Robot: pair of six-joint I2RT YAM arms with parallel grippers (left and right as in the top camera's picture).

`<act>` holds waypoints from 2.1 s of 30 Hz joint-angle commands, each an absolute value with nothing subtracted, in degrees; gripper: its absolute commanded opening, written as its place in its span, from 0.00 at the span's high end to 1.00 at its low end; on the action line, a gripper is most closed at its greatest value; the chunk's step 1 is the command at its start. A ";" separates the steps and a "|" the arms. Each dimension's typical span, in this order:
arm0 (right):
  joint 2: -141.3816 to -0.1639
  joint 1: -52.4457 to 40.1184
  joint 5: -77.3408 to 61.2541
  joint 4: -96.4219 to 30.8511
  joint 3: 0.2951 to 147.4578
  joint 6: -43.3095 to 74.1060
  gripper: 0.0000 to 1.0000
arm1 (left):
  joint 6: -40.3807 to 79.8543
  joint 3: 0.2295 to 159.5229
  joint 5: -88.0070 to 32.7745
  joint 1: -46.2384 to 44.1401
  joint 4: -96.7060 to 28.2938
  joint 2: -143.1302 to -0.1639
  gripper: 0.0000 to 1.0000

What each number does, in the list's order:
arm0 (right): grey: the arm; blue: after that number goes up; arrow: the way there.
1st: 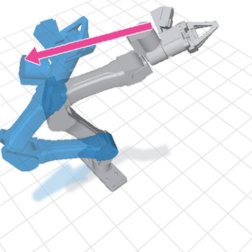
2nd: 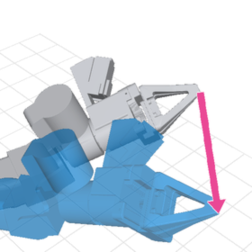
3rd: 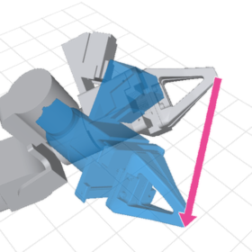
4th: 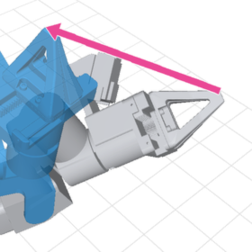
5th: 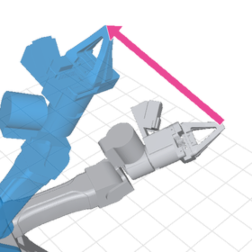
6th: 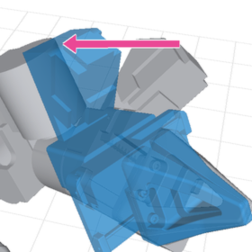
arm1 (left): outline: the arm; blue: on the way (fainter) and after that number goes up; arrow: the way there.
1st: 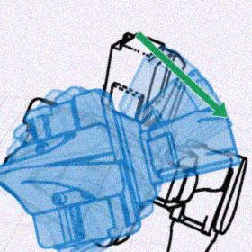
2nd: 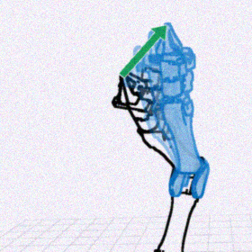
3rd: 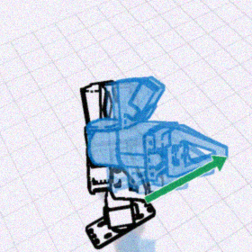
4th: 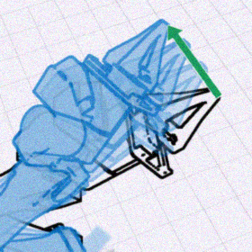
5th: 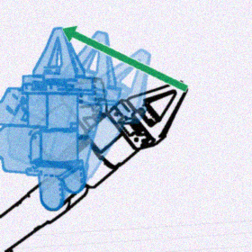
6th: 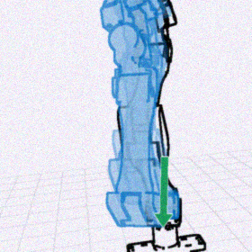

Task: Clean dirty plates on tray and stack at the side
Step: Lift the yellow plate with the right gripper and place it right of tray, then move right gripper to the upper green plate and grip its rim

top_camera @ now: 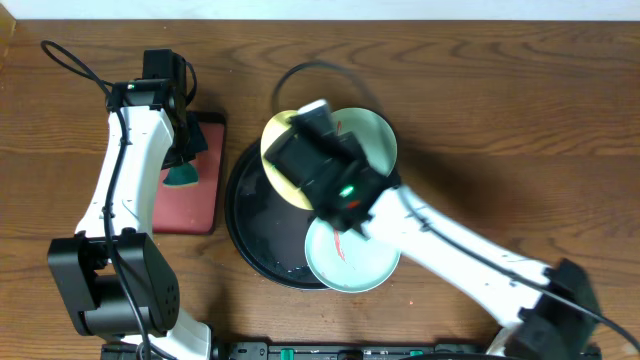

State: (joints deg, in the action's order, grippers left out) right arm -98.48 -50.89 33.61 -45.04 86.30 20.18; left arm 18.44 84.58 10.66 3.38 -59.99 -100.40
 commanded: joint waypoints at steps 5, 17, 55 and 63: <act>-91.09 -32.45 3.25 -51.22 87.37 25.69 0.99 | 19.18 85.82 11.11 3.64 -60.12 -99.57 0.93; -90.56 -0.75 -1.93 -65.91 86.80 22.81 0.99 | 19.18 85.82 11.11 3.64 -60.12 -99.57 0.92; -91.50 3.81 -19.40 -58.72 73.54 6.04 0.65 | 19.20 85.82 10.96 3.62 -58.57 -99.57 0.92; -92.73 -10.81 -21.10 -56.14 74.19 4.01 0.56 | 19.20 85.82 10.96 3.57 -58.61 -99.57 0.93</act>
State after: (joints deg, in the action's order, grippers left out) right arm -91.66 -6.98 -19.05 -56.18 73.78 6.66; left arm 18.44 84.58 10.66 3.38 -58.50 -100.40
